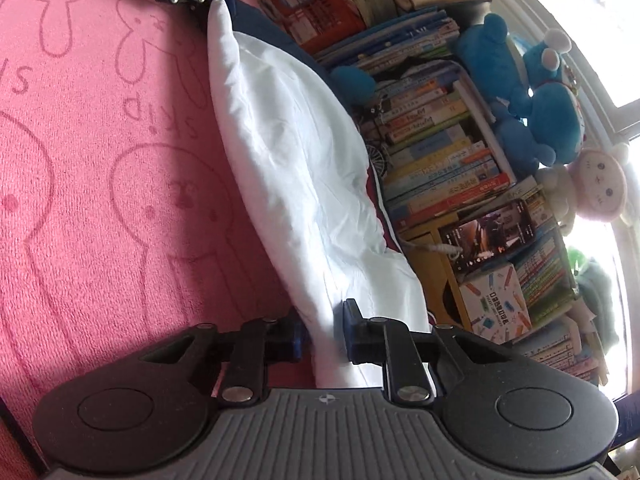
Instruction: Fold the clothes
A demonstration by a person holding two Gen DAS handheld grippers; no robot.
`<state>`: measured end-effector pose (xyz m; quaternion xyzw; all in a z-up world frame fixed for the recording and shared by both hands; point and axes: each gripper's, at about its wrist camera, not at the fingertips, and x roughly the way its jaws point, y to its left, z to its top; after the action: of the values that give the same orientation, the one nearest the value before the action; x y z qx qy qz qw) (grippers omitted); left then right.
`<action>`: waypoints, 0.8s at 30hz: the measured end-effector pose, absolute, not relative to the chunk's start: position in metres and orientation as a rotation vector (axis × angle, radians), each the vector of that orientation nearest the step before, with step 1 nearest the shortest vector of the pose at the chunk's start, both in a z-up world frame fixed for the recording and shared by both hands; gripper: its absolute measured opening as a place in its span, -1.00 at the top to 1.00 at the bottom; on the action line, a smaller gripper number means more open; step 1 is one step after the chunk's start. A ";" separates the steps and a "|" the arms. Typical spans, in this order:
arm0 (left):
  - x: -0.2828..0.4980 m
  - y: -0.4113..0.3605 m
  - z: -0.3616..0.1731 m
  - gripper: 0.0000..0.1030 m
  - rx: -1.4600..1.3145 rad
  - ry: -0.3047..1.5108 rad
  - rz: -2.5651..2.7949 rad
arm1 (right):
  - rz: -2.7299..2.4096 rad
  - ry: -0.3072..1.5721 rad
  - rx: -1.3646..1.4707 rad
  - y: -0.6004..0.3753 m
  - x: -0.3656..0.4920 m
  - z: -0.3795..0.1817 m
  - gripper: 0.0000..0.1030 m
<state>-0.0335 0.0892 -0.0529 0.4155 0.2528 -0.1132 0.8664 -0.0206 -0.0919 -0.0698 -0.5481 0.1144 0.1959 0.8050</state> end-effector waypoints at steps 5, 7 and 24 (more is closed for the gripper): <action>-0.069 0.056 -0.043 -0.04 0.964 0.391 -0.350 | 0.421 0.253 -1.094 -0.096 -0.020 -0.062 0.71; -0.072 0.036 -0.045 -0.13 0.999 0.348 -0.405 | 0.416 0.253 -1.064 -0.096 -0.019 -0.057 0.71; 0.004 0.080 -0.086 0.61 1.171 0.493 -0.183 | 0.349 0.222 -1.366 -0.160 -0.004 -0.076 0.69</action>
<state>0.0037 0.0800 -0.0865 0.5460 0.2298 -0.0855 0.8011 -0.0041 -0.1595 -0.0763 -0.6264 0.1018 0.1603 0.7560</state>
